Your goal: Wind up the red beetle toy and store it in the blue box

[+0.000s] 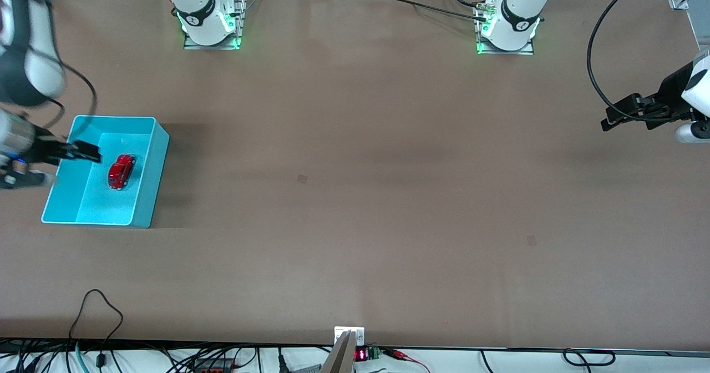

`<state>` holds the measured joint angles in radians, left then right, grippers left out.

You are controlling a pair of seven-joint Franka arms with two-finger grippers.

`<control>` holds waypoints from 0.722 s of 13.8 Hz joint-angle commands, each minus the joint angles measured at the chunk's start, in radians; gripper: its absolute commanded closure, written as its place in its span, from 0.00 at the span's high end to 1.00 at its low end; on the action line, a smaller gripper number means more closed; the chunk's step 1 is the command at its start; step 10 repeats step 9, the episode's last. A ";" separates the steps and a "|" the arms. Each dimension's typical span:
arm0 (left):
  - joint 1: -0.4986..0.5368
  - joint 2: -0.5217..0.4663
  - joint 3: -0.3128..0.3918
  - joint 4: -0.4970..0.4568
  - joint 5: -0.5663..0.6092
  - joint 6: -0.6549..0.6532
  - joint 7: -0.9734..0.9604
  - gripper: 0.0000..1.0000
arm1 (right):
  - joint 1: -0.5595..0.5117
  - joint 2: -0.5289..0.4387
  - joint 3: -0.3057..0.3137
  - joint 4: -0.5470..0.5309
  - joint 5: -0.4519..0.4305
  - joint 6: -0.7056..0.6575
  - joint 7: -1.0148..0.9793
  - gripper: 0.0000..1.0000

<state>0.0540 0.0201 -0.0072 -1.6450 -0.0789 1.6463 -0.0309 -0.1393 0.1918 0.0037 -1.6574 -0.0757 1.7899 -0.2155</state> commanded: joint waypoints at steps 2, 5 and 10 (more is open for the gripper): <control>0.006 -0.003 -0.005 0.002 0.016 0.006 -0.006 1.00 | 0.001 -0.079 0.013 0.065 0.005 -0.133 -0.002 1.00; 0.006 -0.005 -0.005 0.001 0.016 0.007 -0.006 1.00 | 0.043 -0.152 0.006 0.081 0.007 -0.210 0.008 1.00; -0.002 -0.009 -0.007 -0.007 0.028 0.032 -0.004 1.00 | 0.070 -0.173 -0.013 0.081 0.013 -0.245 0.010 1.00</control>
